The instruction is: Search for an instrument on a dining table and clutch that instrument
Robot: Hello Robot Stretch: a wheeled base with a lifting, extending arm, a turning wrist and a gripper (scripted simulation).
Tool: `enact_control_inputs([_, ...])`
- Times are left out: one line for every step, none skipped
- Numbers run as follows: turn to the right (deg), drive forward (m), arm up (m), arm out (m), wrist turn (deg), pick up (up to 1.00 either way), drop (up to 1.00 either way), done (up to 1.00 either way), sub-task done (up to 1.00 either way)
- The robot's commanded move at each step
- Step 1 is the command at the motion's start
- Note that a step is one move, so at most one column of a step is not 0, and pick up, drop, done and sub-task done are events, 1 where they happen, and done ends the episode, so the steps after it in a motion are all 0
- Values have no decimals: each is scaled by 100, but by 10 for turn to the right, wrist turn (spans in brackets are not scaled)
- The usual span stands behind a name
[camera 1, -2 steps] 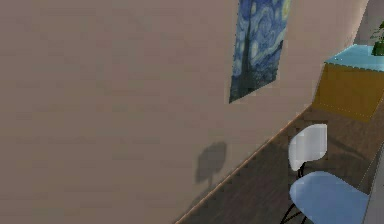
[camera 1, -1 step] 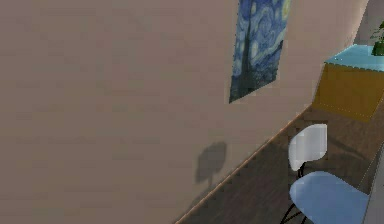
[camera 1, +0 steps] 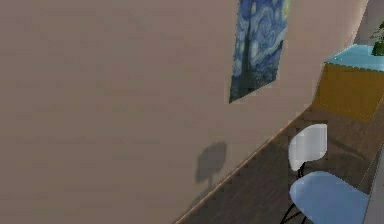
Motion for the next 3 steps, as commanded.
enact_control_inputs([0, 0, -30, 0, 0, 0, 0, 0, 0])
enact_control_inputs([0, 0, 0, 0, 0, 100, 0, 0, 0])
enact_control_inputs([0, 0, 10, 0, 0, 0, 0, 0, 0])
